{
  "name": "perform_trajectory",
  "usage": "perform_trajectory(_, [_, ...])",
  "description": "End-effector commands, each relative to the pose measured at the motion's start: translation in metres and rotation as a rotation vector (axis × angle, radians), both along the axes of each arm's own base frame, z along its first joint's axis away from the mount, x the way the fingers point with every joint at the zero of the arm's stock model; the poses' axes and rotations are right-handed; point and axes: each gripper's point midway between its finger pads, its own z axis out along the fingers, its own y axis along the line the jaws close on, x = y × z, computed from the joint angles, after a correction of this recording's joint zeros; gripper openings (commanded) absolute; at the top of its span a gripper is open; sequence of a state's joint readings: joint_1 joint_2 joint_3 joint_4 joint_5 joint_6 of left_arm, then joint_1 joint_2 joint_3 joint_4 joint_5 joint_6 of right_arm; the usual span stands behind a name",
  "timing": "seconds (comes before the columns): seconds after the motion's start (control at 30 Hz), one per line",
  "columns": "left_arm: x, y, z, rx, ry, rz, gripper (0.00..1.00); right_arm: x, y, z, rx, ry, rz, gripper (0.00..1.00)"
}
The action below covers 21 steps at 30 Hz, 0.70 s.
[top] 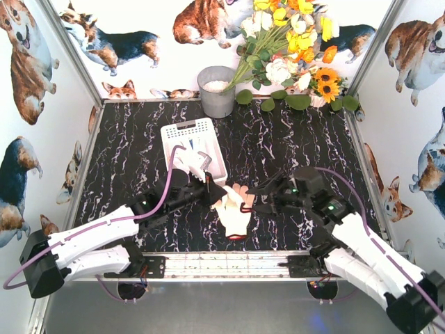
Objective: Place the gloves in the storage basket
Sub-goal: Pair the glove with the glove.
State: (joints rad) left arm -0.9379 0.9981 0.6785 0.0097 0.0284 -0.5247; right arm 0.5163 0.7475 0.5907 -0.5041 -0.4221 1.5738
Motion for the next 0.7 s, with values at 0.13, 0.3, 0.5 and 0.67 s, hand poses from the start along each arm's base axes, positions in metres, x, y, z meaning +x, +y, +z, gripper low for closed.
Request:
perform_trajectory(0.13, [0.005, -0.008, 0.026, -0.077, -0.042, 0.01, 0.0, 0.008, 0.016, 0.001, 0.05, -0.001, -0.032, 0.57])
perform_trajectory(0.3, [0.004, -0.01, 0.028, -0.085, -0.045, 0.0, 0.0, 0.01, 0.014, -0.001, 0.085, 0.024, -0.079, 0.49])
perform_trajectory(0.5, [-0.001, -0.015, 0.025, -0.075, -0.04, -0.047, 0.0, 0.009, 0.014, -0.001, 0.133, 0.022, -0.095, 0.31])
perform_trajectory(0.67, [0.0, -0.007, 0.017, -0.019, -0.036, -0.03, 0.0, 0.01, 0.006, -0.002, 0.138, 0.003, -0.139, 0.21])
